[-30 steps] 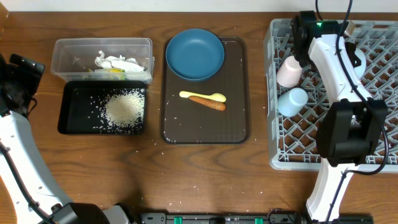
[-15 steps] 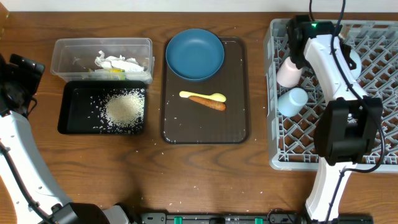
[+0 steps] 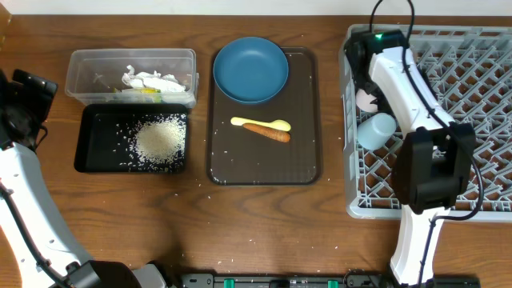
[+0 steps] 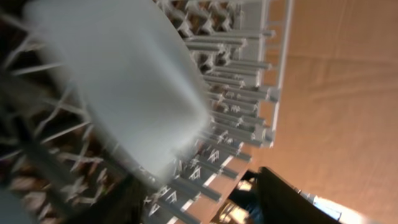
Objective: Sort waste into correct bins and load items into the dishwasher rack
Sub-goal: 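Lower the bowl into the rack and open the right gripper, then move the right gripper to the blue plate and grasp its edge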
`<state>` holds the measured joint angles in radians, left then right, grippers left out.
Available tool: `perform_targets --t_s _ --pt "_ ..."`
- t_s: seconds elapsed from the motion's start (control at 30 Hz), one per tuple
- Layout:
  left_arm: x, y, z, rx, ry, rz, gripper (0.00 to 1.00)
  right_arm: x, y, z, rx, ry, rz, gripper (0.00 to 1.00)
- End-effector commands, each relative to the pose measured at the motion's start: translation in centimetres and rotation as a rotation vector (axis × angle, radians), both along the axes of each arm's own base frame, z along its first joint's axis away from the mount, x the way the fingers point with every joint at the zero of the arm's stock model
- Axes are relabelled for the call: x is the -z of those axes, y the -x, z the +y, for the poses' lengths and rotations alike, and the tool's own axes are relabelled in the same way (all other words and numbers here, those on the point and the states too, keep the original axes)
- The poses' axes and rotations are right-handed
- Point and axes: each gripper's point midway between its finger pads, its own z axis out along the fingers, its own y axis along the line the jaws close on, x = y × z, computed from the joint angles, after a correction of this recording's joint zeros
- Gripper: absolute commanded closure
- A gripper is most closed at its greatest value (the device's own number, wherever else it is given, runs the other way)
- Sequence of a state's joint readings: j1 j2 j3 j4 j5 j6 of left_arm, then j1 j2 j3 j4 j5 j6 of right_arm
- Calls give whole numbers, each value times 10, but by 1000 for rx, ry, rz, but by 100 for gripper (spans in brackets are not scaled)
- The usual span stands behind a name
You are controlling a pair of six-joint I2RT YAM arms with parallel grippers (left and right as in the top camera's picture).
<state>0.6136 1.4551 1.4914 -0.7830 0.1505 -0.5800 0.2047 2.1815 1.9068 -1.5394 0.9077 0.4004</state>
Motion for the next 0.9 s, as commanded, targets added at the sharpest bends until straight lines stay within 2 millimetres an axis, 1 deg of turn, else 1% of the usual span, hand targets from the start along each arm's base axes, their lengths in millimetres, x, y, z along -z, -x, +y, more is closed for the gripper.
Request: perform_targets --t_s 0.0,0.03,0.17,0.3,0.4,0.47,0.53,0.57,0.6,0.63,0.67,0.77,0.8,0.87 --pt "-9 0 3 -9 -15 -17 0 2 4 8 3 -31 7 29" --pt "-9 0 3 -9 -15 -17 0 0 4 9 9 -46 -3 25" --pt "-9 0 3 -9 -15 -17 0 -12 6 18 26 -137 -56 24" --pt "-9 0 3 -9 -15 -17 0 -37 6 24 28 -208 -145 23" --pt "-9 0 3 -9 -15 -17 0 -62 6 30 24 -266 -227 18" --pt "-9 0 3 -9 -15 -17 0 -76 6 37 19 -329 -286 17" --pt "-9 0 3 -9 -15 -17 0 -86 3 49 -1 -429 -339 16" --pt "-9 0 3 -9 -15 -17 0 -90 -1 61 -23 -510 -364 16" --pt "-9 0 3 -9 -15 -17 0 -93 -5 77 -59 -607 -382 12" --pt "-9 0 3 -9 -15 -17 0 -96 -9 93 -101 -702 -389 8" --pt "-9 0 3 -9 -15 -17 0 -100 -12 114 -157 -817 -387 6" --pt "-9 0 3 -9 -15 -17 0 -112 -25 169 -292 -1090 -405 11" --pt "-9 0 3 -9 -15 -17 0 -115 -31 184 -327 -1141 -418 13" --pt "-9 0 3 -9 -15 -17 0 -115 -45 203 -377 -1168 -454 14"
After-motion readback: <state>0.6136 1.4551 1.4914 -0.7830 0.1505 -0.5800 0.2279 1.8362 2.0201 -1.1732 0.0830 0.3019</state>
